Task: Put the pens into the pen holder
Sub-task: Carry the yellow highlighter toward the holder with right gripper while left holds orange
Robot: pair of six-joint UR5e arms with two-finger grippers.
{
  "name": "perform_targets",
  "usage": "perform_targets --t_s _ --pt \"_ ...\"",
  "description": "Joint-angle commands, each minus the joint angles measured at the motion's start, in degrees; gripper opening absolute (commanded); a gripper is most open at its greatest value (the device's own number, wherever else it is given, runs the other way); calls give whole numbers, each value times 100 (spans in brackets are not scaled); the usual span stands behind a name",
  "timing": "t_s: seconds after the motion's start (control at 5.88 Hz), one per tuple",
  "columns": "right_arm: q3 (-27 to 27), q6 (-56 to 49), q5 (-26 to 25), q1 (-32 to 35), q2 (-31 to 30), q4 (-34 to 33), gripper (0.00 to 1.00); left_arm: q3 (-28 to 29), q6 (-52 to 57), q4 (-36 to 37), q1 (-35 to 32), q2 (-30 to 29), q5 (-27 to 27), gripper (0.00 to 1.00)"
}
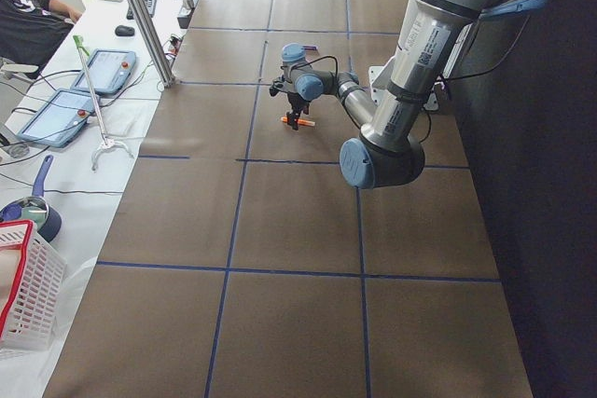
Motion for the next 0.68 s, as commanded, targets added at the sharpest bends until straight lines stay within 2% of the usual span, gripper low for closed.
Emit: perform_targets --t_s 0.0,0.17,0.34,0.51 --pt "178 345 -1894 -1179 316 3 0 12 15 6 13 -13 -4 100" --pt "160 326 -2678 -1610 360 -23 0 -49 24 6 4 -13 -4 100" --pt "30 222 -3164 -2006 430 -267 0 -76 24 6 4 -13 -13 100" --pt "-93 47 -3778 -2410 788 -713 0 -85 24 6 4 -13 -13 100"
